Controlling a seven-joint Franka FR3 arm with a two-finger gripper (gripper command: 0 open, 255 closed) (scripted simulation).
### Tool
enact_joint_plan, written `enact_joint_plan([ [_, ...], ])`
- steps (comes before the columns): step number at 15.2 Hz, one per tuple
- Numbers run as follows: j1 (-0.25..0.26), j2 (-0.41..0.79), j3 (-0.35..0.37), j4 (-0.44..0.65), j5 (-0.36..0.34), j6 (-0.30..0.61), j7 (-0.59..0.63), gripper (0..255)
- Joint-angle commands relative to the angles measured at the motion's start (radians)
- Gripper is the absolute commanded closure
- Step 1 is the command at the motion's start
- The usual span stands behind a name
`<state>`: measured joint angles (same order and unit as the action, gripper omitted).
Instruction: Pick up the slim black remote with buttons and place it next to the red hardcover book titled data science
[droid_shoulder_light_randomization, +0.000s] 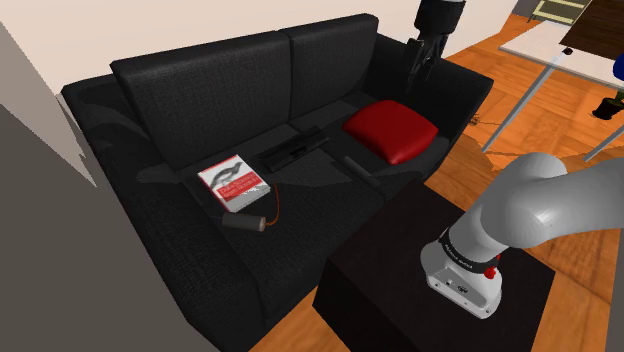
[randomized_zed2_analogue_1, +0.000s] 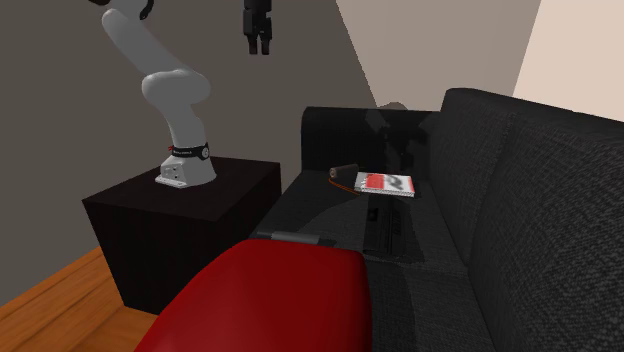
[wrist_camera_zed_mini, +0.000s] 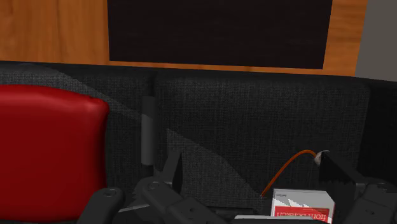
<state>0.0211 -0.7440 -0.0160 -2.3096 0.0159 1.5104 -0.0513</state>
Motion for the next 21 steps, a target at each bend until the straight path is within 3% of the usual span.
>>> enact_joint_plan([
  [1, 0.000, 0.000, 0.000, 0.000, 0.000, 0.000, 0.000, 0],
  [11, -0.037, 0.144, -0.081, -0.196, -0.050, 0.312, -0.077, 0],
  [21, -0.067, 0.436, -0.167, -0.265, -0.071, 0.644, -0.161, 0],
])
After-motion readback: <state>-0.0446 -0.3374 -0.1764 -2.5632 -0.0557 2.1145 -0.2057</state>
